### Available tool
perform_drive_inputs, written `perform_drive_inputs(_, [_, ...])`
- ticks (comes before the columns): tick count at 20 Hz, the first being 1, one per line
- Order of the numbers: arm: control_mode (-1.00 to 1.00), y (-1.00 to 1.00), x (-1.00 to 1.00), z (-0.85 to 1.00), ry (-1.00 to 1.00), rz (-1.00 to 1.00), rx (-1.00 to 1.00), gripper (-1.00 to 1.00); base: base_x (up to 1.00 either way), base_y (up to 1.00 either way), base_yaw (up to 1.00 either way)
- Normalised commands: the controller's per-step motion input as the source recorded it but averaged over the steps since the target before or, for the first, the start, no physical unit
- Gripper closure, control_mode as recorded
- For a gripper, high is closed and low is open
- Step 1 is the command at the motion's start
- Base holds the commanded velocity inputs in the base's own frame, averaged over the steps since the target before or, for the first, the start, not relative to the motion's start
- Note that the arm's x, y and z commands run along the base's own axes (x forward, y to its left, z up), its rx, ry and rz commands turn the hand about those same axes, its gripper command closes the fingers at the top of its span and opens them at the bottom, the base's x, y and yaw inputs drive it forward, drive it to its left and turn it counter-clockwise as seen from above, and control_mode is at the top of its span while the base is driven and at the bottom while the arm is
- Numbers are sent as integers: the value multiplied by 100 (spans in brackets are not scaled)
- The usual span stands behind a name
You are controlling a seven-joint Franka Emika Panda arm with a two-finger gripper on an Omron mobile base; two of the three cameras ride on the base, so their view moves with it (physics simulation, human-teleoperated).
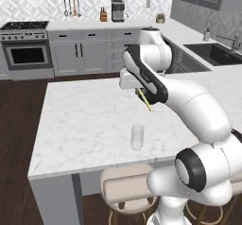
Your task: Take a straw from the drawer in front and place it inside the glass cup on the dining counter.
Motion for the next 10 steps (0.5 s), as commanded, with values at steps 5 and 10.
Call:
perform_drive_inputs(5, [-100, -76, 0, 21, -44, 37, 2, 100, 0, 0, 0])
perform_drive_inputs(10, [-100, -72, -2, 15, -48, 55, 9, 100, 0, 0, 0])
